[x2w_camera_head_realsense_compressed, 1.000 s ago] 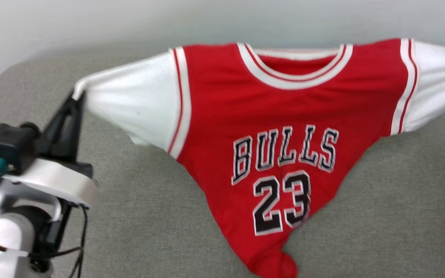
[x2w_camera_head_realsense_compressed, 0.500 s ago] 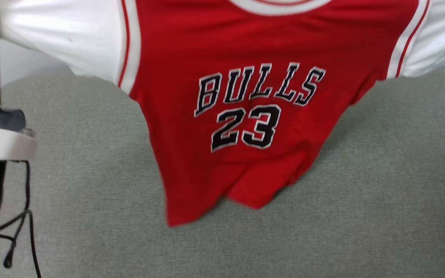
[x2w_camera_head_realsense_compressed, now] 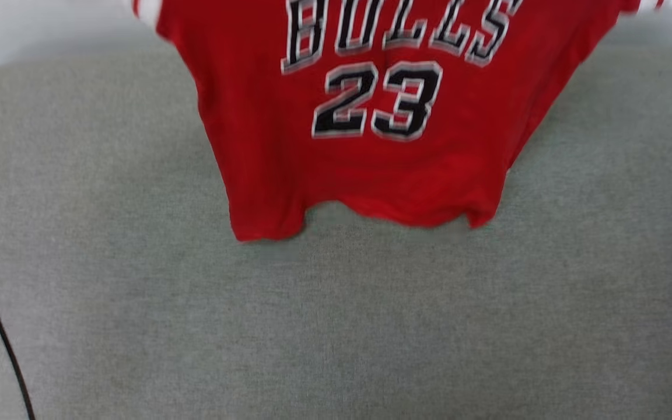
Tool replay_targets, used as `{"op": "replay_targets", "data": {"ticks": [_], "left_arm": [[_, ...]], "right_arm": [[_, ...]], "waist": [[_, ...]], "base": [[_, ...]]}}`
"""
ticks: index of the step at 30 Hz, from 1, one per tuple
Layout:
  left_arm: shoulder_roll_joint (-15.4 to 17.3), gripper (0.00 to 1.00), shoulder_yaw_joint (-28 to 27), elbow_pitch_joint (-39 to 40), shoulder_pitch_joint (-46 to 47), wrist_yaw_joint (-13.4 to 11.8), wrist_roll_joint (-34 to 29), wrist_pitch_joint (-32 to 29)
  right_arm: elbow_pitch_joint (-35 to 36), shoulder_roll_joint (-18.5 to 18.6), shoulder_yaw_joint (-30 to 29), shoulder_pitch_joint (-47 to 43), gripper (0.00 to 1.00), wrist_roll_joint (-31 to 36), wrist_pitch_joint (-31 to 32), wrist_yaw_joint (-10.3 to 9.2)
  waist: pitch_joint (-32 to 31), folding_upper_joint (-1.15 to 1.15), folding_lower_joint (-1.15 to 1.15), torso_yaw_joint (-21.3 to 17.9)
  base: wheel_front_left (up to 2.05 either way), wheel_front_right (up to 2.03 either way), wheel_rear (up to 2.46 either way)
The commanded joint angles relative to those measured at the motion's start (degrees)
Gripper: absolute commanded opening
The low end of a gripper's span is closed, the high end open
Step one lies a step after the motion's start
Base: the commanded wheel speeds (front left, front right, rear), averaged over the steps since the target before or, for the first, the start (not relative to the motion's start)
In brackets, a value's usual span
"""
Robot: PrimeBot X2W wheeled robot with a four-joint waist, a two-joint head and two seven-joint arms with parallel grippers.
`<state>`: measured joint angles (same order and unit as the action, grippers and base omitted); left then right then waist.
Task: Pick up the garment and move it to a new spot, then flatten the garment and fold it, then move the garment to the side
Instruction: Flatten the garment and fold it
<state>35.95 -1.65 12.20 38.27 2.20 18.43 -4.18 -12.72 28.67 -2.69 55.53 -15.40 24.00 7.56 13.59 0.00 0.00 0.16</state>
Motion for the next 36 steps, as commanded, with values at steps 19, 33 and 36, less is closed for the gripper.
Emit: {"op": "replay_targets", "data": {"ticks": [19, 33, 36], "left_arm": [[3.58, 0.00, 12.33, -32.60, 50.51, 4.59, -7.57, 13.42], [-1.90, 0.00, 14.32, -46.32, 57.07, 4.53, -9.47, 19.32], [-3.10, 0.00, 13.71, -44.35, 52.13, 4.53, -9.11, 19.34]], "right_arm": [[-15.39, -2.33, -9.01, 39.05, 0.00, 16.05, -9.62, -0.21], [-27.45, -7.46, -13.29, 43.16, 0.00, 22.89, -21.92, -0.21], [-29.05, -8.02, -11.87, 40.04, 0.00, 22.36, -23.31, -0.15]], "waist": [[25.65, 0.00, 0.00, 3.63], [29.01, 0.00, 0.00, 5.50], [28.27, 0.00, 0.00, 5.56]], "base": [[0.00, 0.00, 0.00], [0.00, 0.00, 0.00], [0.00, 0.00, 0.00]]}}
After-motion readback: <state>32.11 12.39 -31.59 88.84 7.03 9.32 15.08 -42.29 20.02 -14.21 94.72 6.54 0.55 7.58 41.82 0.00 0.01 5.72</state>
